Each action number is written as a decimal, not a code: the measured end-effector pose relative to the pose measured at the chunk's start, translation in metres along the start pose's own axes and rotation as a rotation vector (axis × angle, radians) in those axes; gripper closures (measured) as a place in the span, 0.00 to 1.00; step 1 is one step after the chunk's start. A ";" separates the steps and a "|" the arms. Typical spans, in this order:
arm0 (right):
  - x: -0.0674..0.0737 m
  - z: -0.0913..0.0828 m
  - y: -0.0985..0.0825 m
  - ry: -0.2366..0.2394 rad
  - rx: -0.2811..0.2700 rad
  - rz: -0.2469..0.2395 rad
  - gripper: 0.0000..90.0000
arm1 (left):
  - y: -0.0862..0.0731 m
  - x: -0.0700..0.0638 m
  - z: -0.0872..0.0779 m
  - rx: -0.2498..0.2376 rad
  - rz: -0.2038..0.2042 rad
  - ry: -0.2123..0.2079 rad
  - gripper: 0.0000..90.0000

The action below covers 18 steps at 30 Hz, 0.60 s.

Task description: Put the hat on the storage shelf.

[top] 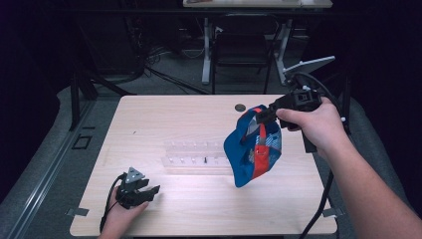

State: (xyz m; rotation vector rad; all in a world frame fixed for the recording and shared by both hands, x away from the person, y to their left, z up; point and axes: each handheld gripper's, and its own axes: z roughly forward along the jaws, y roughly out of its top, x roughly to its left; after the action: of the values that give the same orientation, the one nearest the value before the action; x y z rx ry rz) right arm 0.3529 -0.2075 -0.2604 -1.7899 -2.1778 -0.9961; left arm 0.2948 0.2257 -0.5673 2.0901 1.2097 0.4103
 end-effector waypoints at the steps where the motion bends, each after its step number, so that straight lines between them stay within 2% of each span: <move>1: 0.000 0.000 0.000 0.000 0.000 0.000 0.87 | 0.000 0.000 0.000 -0.001 0.000 0.000 0.52; 10: 0.008 0.003 0.011 0.027 -0.020 0.010 0.87 | 0.000 -0.001 -0.001 0.000 0.001 -0.007 0.52; 18: 0.018 0.011 0.020 0.054 -0.035 0.000 0.87 | 0.001 -0.004 0.000 -0.004 0.009 -0.015 0.54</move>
State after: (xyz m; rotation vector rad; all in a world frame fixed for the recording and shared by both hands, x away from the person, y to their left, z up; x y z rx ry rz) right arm 0.3691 -0.1855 -0.2520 -1.7569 -2.1414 -1.0756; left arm 0.2936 0.2224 -0.5660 2.0918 1.1901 0.3998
